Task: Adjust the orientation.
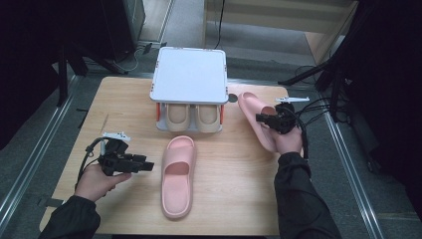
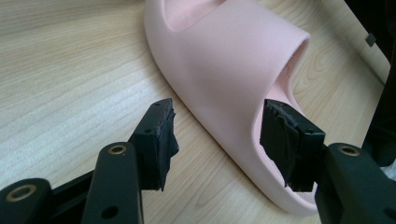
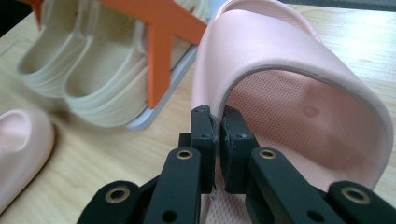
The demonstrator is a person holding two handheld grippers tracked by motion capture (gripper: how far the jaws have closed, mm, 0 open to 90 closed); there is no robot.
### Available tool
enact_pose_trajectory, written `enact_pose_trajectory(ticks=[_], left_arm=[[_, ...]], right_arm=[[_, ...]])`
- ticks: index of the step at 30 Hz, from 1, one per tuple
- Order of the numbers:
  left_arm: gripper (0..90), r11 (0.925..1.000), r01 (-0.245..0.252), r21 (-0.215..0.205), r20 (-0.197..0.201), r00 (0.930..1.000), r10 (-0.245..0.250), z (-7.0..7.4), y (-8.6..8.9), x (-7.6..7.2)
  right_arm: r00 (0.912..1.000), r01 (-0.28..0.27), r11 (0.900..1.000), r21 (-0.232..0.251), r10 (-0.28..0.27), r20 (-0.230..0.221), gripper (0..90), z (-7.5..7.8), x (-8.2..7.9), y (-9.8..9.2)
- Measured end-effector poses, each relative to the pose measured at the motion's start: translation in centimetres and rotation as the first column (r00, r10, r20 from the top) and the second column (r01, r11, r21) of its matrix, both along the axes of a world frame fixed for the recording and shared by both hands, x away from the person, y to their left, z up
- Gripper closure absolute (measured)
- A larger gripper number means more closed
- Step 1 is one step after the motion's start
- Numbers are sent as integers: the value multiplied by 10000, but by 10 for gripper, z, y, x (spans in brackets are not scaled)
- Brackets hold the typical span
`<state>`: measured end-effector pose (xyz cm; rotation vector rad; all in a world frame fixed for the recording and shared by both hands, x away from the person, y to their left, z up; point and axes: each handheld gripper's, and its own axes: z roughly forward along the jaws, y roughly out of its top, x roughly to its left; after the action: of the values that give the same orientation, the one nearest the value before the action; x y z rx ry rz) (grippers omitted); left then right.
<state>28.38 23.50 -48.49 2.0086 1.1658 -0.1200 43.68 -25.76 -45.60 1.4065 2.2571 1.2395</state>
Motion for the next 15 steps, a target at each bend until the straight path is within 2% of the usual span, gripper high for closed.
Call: enact_pose_trajectory(ticks=[7,11,15], left_arm=[[435,9999,152,-48,121,9998,-151,1,-4,7],[435,9996,271,-37,184,9995,-271,2,-5,11],[436,9993,377,-33,167,9992,-376,1,-8,17]], right_arm=[[9997,-249,9995,-185,250,43,864,8,-27,5],[9996,-281,9996,-22,281,47,863,11,-42,6],[9994,-306,9994,177,309,-171,863,10,-57,5]])
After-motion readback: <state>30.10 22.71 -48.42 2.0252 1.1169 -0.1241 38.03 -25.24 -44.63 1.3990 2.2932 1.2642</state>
